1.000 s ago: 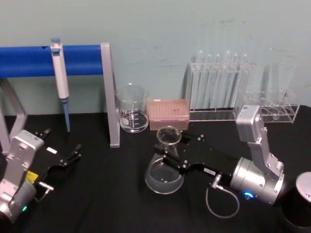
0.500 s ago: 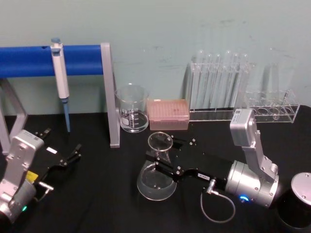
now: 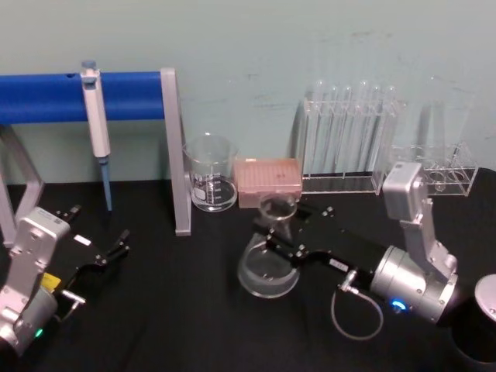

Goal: Grasp the erlenmeyer flask with one hand, shake it three times, then place it back.

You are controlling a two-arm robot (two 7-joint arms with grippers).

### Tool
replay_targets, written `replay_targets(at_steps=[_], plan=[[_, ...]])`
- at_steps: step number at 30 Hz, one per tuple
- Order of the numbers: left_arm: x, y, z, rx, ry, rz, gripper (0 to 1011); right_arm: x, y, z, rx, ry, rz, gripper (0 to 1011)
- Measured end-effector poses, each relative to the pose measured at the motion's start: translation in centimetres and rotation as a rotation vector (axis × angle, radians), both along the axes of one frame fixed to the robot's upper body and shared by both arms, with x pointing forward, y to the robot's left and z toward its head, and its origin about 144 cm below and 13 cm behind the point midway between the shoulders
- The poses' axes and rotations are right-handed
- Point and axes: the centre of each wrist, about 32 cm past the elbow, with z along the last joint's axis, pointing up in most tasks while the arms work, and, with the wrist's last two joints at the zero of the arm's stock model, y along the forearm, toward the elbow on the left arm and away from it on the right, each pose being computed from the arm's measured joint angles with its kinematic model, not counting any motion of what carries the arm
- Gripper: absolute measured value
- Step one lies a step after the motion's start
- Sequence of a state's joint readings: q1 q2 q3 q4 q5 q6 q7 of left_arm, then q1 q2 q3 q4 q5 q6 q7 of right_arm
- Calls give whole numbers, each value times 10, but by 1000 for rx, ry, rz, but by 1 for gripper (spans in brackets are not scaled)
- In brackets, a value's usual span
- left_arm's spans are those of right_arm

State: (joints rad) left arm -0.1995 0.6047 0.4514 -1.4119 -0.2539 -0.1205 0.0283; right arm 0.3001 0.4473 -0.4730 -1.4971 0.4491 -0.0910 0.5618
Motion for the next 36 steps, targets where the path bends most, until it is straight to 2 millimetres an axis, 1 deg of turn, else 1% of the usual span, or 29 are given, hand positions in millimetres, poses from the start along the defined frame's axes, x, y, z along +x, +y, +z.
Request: replay_targets(at_steps=[8, 16, 28, 31, 36], plan=[[0, 0, 0, 0, 0, 0, 1001, 1, -17, 0, 10, -5, -127, 457], [0, 0, 0, 0, 0, 0, 1001, 0, -42, 0, 14, -6, -301, 457], [0, 0, 0, 0, 0, 0, 1001, -4, -74, 1, 2, -3, -498, 457], [0, 0, 0, 0, 0, 0, 1001, -4, -78, 1, -1, -5, -521, 457], [0, 0, 0, 0, 0, 0, 1001, -4, -79, 1, 0, -8, -530, 457]])
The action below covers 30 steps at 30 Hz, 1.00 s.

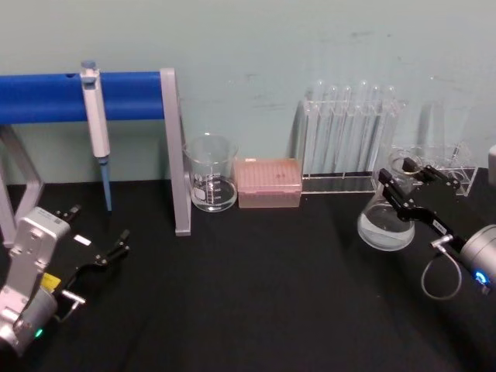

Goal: Grasp the erlenmeyer flask with one hand, shake it three times, then place it back.

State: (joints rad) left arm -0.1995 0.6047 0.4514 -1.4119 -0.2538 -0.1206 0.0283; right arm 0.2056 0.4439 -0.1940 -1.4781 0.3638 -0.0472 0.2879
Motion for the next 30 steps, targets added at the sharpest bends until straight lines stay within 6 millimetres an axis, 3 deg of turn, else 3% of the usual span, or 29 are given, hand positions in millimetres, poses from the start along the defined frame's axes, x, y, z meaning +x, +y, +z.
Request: replay_targets(at_steps=[10, 30], plan=[[0, 0, 0, 0, 0, 0, 1001, 4, 11, 1, 5, -5, 75, 456], [0, 0, 0, 0, 0, 0, 1001, 14, 74, 4, 3, 0, 474, 456]])
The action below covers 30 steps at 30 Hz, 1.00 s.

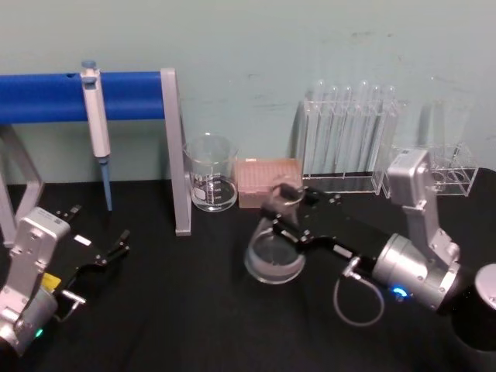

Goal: Grasp the erlenmeyer flask with one hand, shake it three times, then place it back.

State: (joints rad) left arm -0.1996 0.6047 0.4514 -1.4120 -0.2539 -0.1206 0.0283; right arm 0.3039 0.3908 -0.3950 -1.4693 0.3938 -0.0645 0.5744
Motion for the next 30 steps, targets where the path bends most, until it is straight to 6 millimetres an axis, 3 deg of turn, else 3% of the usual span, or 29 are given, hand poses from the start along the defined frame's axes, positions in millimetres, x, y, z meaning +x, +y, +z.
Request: replay_targets(at_steps=[12, 30], plan=[[0, 0, 0, 0, 0, 0, 1001, 0, 19, 1, 0, 7, 122, 457], [0, 0, 0, 0, 0, 0, 1001, 1, 12, 1, 9, 0, 64, 457]])
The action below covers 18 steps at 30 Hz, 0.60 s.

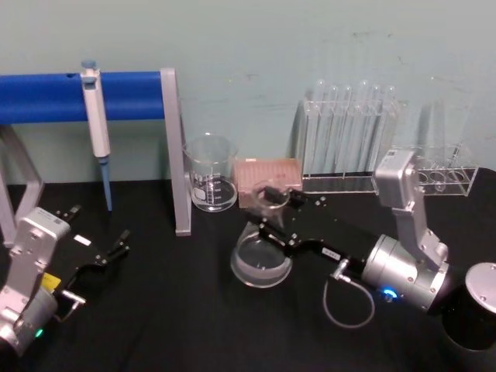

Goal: Grasp the erlenmeyer flask with one hand, shake it three times, then place it back.

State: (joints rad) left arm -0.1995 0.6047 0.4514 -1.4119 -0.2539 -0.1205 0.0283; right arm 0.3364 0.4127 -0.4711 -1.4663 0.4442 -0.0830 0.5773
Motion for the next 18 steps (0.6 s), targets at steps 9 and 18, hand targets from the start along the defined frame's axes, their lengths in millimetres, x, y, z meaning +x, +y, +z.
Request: replay_targets(at_steps=[9, 18], plan=[[0, 0, 0, 0, 0, 0, 1001, 2, -19, 1, 14, -7, -140, 457], [0, 0, 0, 0, 0, 0, 1001, 1, -48, 2, 15, -20, -317, 457]])
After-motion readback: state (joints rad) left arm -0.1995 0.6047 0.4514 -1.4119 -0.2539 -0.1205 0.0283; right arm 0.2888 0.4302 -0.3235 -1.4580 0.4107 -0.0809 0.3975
